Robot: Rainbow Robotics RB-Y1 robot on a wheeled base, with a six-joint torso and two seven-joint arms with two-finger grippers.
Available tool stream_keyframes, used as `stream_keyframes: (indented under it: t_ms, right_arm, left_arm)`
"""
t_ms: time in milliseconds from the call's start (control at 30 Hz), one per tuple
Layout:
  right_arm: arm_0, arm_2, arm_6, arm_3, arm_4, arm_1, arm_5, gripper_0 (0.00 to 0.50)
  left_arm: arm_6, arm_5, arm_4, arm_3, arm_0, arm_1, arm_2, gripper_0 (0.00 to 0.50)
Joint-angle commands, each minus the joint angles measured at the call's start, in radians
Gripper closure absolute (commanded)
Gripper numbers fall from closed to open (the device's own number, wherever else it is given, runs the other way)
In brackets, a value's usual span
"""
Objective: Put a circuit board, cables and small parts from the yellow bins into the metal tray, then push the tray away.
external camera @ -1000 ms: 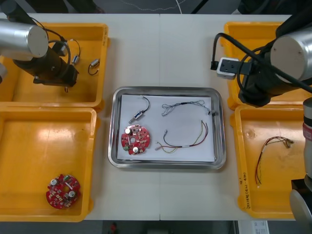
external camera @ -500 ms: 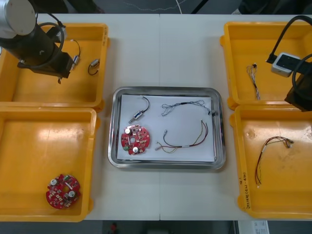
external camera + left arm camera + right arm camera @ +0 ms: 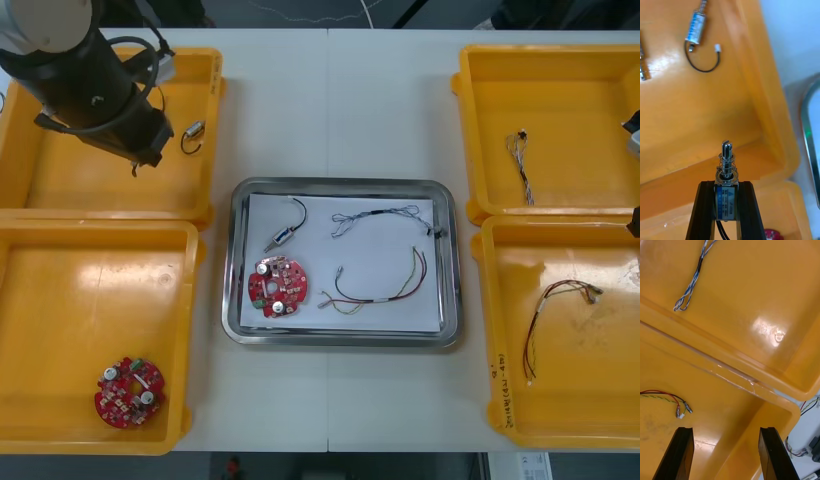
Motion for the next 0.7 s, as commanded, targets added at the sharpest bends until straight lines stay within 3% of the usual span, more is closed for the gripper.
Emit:
stream_keyframes:
  t_ms: [33, 200, 367, 533, 700]
  right_arm:
    - [0.059, -0.020, -0.148, -0.051, -0.005, -0.034, 0.003, 0.000]
    - [0.102, 0.006, -0.284, -0.072, -0.021, -0.034, 0.003, 0.000]
    - [0.138, -0.002, -0.427, -0.076, -0.113, -0.034, 0.003, 0.000]
    - [0.159, -0.006, -0.507, -0.076, -0.177, -0.034, 0.003, 0.000]
    - [0.180, -0.008, -0.536, -0.076, -0.193, -0.034, 0.003, 0.000]
  left_arm:
    - [0.163, 0.041, 0.018, -0.099, -0.078, -0.035, -0.062, 0.499]
    - [0.252, 0.043, 0.027, -0.148, -0.102, -0.084, -0.106, 0.500]
    - [0.343, 0.041, 0.024, -0.151, -0.144, -0.159, -0.146, 0.500]
    - [0.421, 0.024, 0.004, -0.151, -0.164, -0.230, -0.201, 0.498]
    - [0.490, -0.012, -0.002, -0.151, -0.173, -0.271, -0.261, 0.498]
